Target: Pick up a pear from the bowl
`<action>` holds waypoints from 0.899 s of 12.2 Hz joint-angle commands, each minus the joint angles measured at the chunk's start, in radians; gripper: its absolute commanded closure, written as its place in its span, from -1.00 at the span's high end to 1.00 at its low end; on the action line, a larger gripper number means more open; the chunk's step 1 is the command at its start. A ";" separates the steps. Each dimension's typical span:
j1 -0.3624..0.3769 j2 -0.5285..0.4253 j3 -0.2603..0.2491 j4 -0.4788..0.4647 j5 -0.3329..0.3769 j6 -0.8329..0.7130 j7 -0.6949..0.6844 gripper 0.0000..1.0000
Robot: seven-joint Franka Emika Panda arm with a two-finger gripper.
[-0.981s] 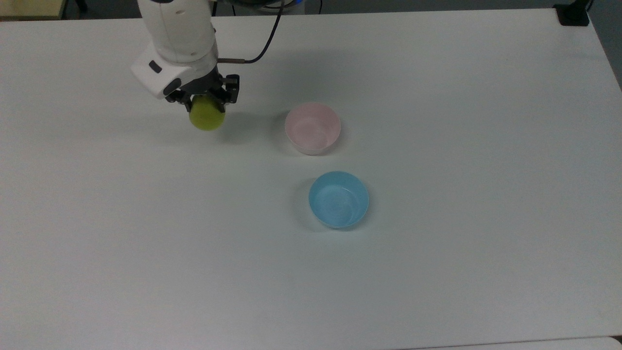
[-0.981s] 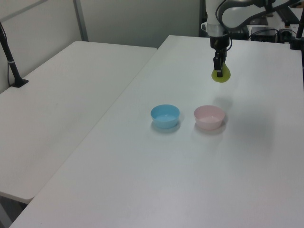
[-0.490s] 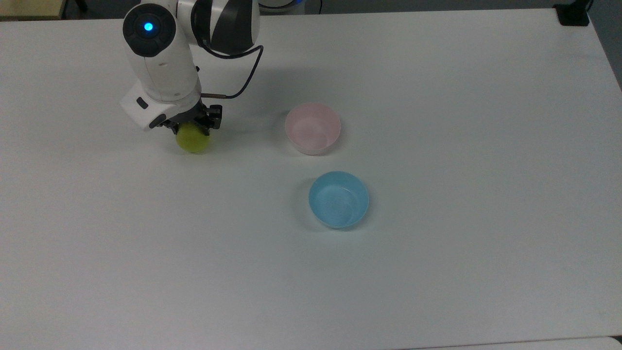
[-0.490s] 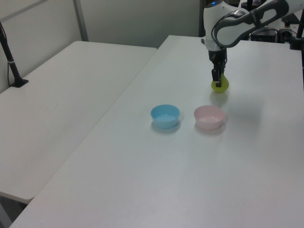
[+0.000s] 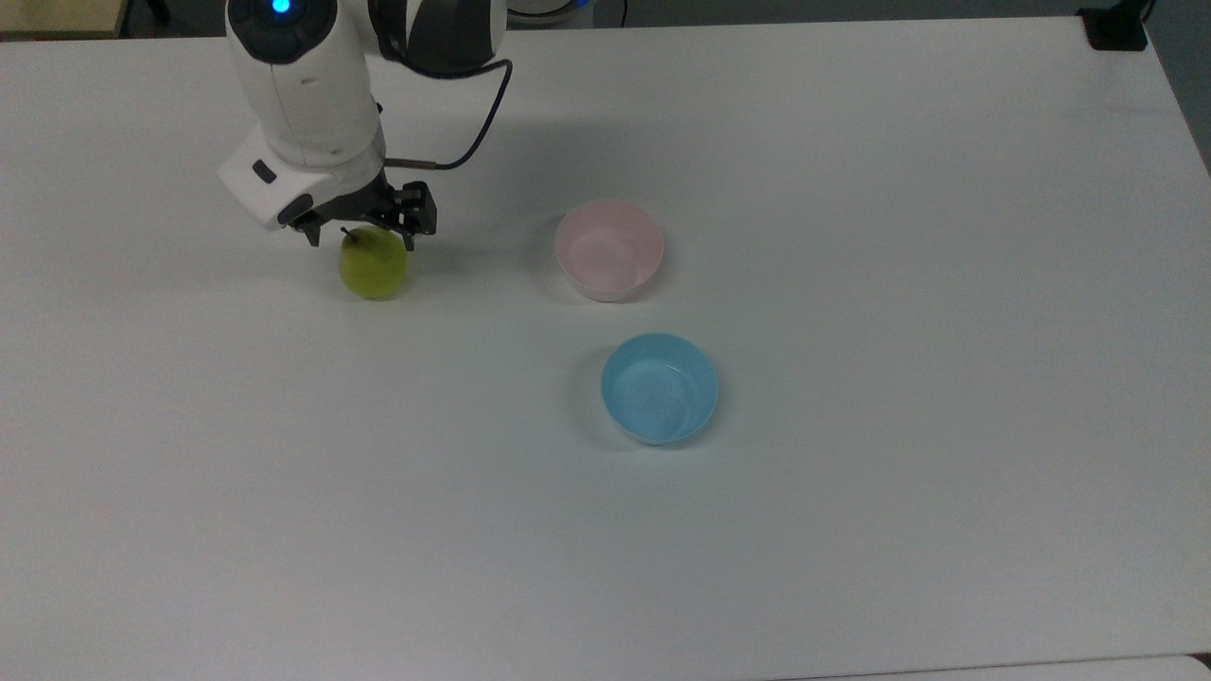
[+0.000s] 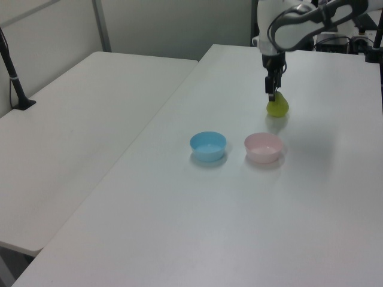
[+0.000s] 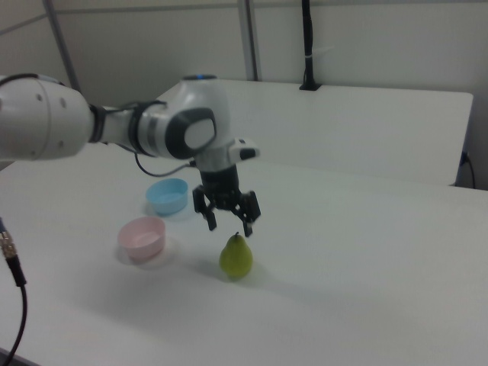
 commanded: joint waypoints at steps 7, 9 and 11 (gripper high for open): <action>0.280 -0.313 0.011 0.014 0.013 -0.268 0.235 1.00; 0.278 -0.347 0.010 0.017 0.043 -0.291 0.275 1.00; 0.272 -0.356 0.010 0.017 0.045 -0.300 0.269 1.00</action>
